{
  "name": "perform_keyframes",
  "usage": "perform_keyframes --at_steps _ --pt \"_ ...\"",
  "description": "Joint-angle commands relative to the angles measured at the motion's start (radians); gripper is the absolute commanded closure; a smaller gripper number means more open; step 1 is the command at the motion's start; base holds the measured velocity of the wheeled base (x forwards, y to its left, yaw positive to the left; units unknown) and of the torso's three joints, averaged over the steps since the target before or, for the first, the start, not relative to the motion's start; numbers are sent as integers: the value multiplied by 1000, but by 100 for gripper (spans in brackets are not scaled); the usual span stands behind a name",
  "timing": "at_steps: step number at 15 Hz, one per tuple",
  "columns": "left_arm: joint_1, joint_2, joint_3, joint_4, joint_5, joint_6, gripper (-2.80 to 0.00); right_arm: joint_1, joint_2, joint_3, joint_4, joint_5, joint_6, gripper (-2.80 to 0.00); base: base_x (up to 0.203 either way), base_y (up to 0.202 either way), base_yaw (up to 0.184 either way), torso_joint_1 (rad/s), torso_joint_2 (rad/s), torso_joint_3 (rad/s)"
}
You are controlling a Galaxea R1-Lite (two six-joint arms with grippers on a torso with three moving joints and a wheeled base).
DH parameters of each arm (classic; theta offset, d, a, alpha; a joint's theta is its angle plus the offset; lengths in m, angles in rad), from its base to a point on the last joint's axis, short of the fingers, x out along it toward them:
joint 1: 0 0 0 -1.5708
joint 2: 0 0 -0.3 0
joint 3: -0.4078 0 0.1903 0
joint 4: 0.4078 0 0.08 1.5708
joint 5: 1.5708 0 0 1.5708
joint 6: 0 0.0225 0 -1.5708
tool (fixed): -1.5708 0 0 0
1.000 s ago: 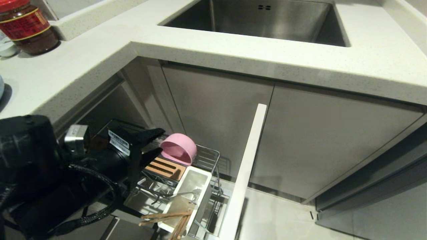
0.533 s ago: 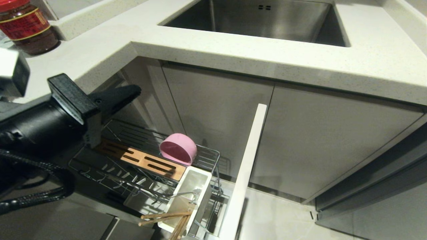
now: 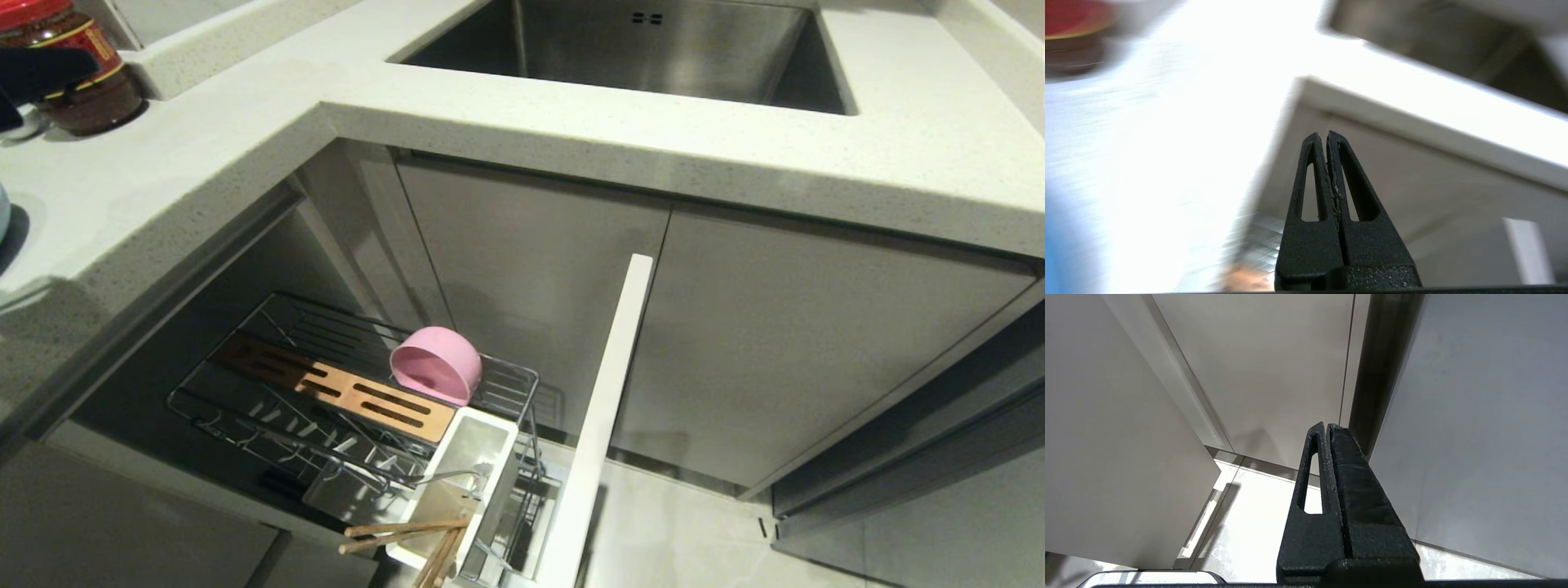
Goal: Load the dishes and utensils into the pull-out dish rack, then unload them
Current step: Pick up the plate and place it in the cupboard
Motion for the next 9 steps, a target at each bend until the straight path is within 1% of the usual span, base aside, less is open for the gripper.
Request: perform_keyframes --at_steps 1,3,4,5,6,8,9 --pt "93 29 -104 160 64 6 0 0 -1 26 -1 0 0 0 0 0 0 0 0 0" --pt "139 59 -169 219 218 7 0 0 -1 26 -1 0 0 0 0 0 0 0 0 0" --pt "152 74 -195 242 320 6 0 0 -1 26 -1 0 0 0 0 0 0 0 0 0" --pt "160 90 -219 263 381 0 0 0 -1 26 -1 0 0 0 0 0 0 0 0 0" --pt "166 107 -235 282 395 -10 0 0 -1 26 -1 0 0 0 0 0 0 0 0 0" --pt "191 140 -275 316 407 -49 0 0 -1 26 -1 0 0 0 0 0 0 0 0 0" --pt "208 159 -297 353 410 -65 0 0 -1 26 -1 0 0 0 0 0 0 0 0 0"
